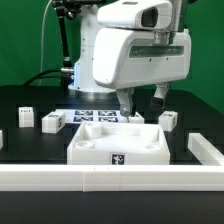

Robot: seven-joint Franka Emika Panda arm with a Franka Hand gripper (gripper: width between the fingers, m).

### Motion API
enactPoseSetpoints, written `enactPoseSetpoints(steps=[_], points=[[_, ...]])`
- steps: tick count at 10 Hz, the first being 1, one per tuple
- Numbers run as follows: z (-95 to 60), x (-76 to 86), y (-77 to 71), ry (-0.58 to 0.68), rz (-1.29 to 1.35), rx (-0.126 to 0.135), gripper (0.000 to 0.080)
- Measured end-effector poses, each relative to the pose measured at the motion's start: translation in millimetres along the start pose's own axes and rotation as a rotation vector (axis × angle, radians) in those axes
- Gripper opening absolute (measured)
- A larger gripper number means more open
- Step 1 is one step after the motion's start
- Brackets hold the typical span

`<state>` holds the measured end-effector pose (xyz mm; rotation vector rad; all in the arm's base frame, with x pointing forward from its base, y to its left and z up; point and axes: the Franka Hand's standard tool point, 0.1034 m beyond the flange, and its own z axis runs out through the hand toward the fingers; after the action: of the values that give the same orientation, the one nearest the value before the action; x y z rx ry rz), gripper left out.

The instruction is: Assemble one leg

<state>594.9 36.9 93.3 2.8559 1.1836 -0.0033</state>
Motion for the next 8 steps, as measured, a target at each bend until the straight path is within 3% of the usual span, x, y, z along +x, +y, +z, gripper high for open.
enactPoseSetpoints(steps=[2,8], points=[[-0.4,1.0,1.1,0.001,0.0,-0.012,0.065],[-0.3,1.9,-0.2,0.002,0.003,-0.011,0.065]])
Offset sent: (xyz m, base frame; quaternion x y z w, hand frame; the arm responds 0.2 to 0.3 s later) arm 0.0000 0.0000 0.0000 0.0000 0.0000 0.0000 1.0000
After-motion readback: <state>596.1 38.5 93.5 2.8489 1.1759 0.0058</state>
